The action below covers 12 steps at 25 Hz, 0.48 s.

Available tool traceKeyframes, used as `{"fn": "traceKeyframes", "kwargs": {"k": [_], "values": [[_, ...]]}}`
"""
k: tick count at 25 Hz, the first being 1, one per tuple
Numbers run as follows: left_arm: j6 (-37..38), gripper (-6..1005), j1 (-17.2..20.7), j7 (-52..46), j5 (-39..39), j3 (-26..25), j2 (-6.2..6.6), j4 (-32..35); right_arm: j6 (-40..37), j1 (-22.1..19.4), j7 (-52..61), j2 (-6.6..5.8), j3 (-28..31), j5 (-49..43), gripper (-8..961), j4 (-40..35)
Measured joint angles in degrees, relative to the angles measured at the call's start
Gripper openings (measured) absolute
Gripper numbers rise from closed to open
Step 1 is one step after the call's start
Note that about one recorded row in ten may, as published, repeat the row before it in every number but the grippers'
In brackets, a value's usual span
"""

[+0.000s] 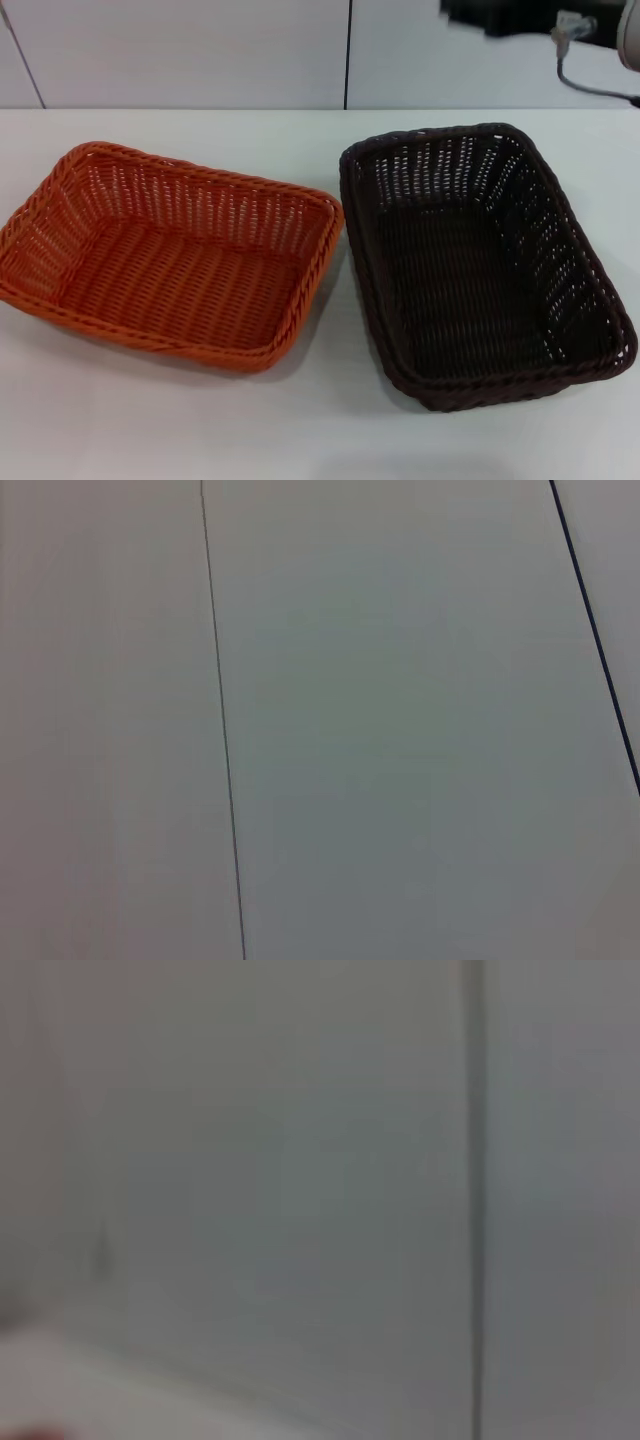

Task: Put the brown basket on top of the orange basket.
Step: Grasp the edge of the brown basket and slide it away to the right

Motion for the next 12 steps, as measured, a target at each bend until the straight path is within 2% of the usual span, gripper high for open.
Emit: {"fn": "traceKeyframes", "kwargs": {"k": [1, 2, 3, 4, 5, 6, 7, 8, 9, 10, 12], "values": [[-0.5, 784, -0.2, 0.1, -0.1, 0.0, 0.00, 0.1, -6.5, 1.6, -2.2, 1.12, 3.2, 0.0, 595, -0.8], [-1.4, 784, -0.6, 0.3, -0.3, 0.0, 0.00, 0.3, -17.9, 4.9, -5.6, 2.44, 8.7, 0.2, 595, -1.5], [-1.4, 784, -0.6, 0.3, -0.3, 0.0, 0.00, 0.3, -17.9, 4.9, -5.6, 2.44, 8.7, 0.2, 595, -1.5], [-2.3, 785, -1.0, 0.3, -0.8, 0.0, -0.01, 0.7, -28.5, 8.3, -6.7, 2.34, 12.0, 0.3, 594, -1.6], [-2.3, 785, -1.0, 0.3, -0.8, 0.0, -0.01, 0.7, -28.5, 8.3, -6.7, 2.34, 12.0, 0.3, 594, -1.6], [-2.4, 785, -1.1, 0.3, -1.1, 0.0, -0.02, 0.8, -33.0, 9.7, -7.0, 2.06, 12.9, 0.4, 594, -1.6], [-2.5, 785, -1.2, 0.4, -1.3, 0.0, 0.01, 1.1, -42.4, 12.4, -9.0, 1.48, 13.7, 0.8, 594, -1.4], [-2.5, 785, -1.2, 0.4, -1.3, 0.0, 0.01, 1.1, -42.4, 12.4, -9.0, 1.48, 13.7, 0.8, 594, -1.4], [-2.5, 785, -1.3, 0.4, -1.4, 0.1, 0.06, 1.2, -49.1, 14.1, -11.3, 1.27, 14.2, 0.9, 594, -1.2], [-2.5, 785, -1.4, 0.4, -1.4, 0.1, 0.11, 1.3, -49.1, 14.1, -11.3, 1.27, 14.2, 0.9, 594, -1.2], [-2.6, 785, -1.6, 0.4, -1.5, -0.1, 0.14, 1.4, -54.5, 15.5, -12.9, 1.24, 14.7, 0.8, 594, -1.6]]}}
